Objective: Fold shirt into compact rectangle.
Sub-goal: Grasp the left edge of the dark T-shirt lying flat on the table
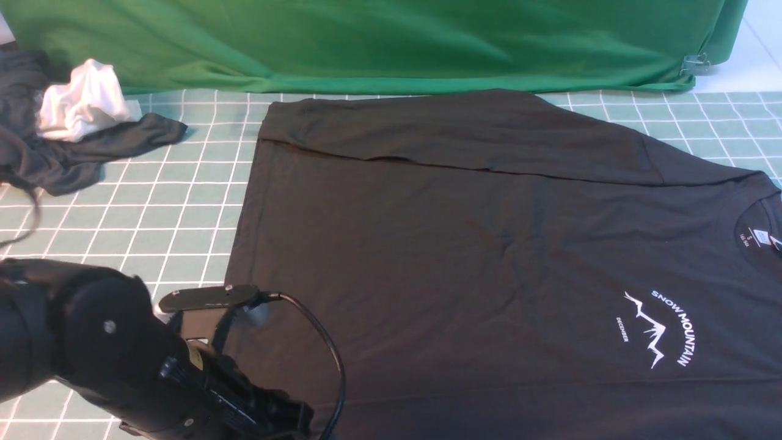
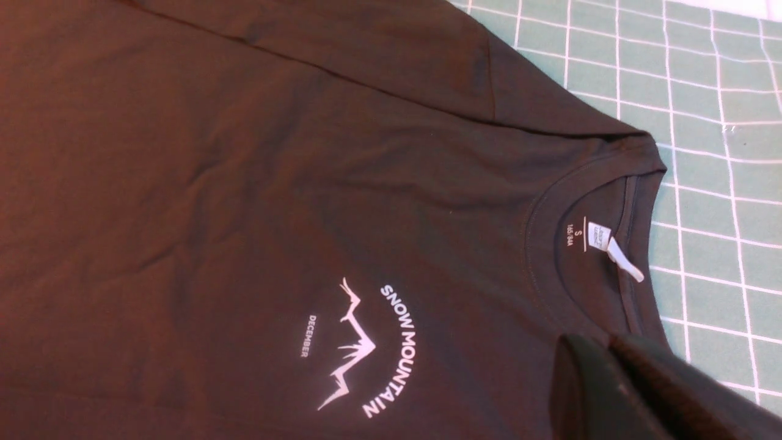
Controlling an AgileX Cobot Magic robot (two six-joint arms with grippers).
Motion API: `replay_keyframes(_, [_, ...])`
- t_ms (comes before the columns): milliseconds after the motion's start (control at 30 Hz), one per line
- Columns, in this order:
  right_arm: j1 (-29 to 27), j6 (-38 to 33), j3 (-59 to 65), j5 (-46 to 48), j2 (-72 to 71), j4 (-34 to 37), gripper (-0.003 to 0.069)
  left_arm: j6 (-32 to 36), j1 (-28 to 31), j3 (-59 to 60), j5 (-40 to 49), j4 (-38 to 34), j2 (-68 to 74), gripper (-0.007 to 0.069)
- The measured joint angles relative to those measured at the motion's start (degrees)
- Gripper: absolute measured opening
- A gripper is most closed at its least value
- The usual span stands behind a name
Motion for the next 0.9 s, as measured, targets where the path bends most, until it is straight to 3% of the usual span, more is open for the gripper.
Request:
replay_keyframes(100, [0.0, -0.1, 0.0, 0.0, 0.0, 0.0, 0.0059, -5.3, -0.1, 0.0, -0.9, 7.5, 1.9, 0.0469])
replay_keyframes(233, [0.0, -0.1, 0.0, 0.0, 0.0, 0.0, 0.0062, -7.5, -0.1, 0.0, -0.9, 10.4, 3.8, 0.0491])
replay_keyframes(567, [0.0, -0.1, 0.0, -0.1, 0.0, 0.0, 0.0076, -5.6, -0.1, 0.0, -5.2, 3.2, 4.9, 0.0496])
replay_keyframes(900, [0.0, -0.1, 0.0, -0.1, 0.0, -0.1, 0.0092, -4.8, -0.1, 0.0, -5.1, 1.9, 6.9, 0.0496])
